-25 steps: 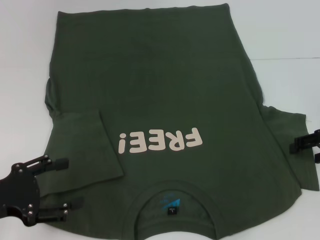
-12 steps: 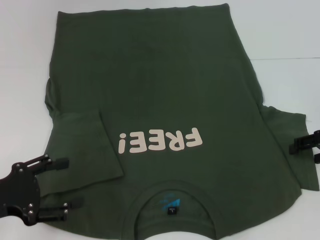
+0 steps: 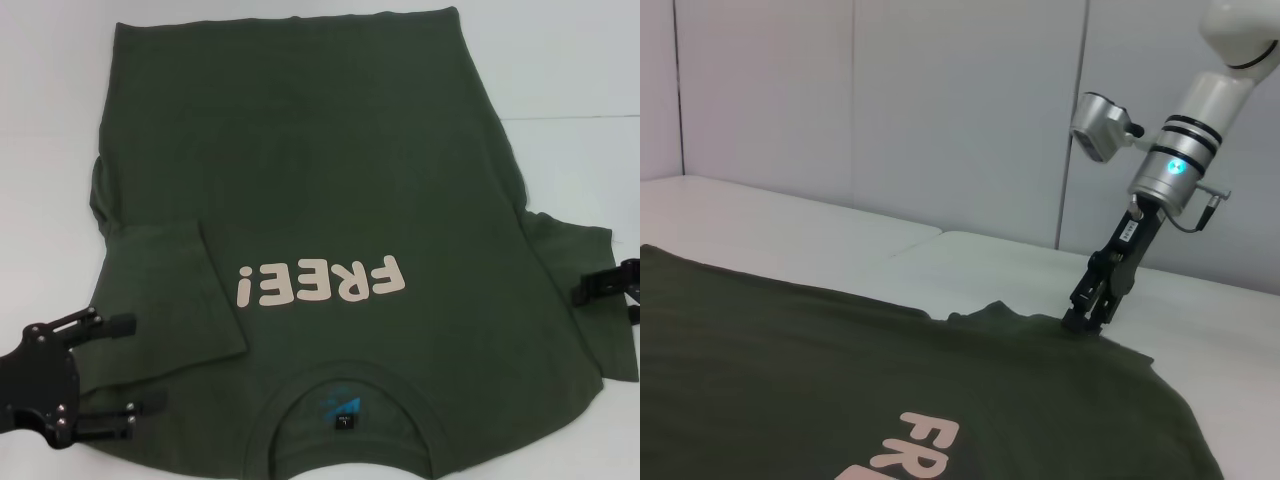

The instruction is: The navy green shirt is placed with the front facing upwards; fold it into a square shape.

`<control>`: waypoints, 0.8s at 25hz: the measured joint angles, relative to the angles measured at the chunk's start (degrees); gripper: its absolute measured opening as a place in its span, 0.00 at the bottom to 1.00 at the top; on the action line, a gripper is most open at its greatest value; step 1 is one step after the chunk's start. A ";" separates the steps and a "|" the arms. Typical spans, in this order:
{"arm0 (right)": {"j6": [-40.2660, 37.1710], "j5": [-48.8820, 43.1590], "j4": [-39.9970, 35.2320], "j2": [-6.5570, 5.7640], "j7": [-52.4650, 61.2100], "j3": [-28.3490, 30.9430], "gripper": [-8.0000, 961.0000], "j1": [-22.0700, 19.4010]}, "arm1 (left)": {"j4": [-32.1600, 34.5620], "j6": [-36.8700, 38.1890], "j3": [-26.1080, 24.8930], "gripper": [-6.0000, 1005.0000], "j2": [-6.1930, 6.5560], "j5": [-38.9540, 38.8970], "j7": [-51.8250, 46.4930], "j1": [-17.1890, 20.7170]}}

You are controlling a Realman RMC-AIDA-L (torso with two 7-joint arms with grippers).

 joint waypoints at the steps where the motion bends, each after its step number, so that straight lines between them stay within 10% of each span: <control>1: -0.02 0.51 0.10 0.00 -0.07 0.01 0.92 0.00 | 0.00 -0.11 0.05 0.93 0.00 0.00 0.00 0.00; 20: -0.06 2.33 0.75 -0.08 -0.18 0.04 0.83 -0.38 | 0.00 -0.38 0.12 0.93 0.00 0.00 0.00 0.00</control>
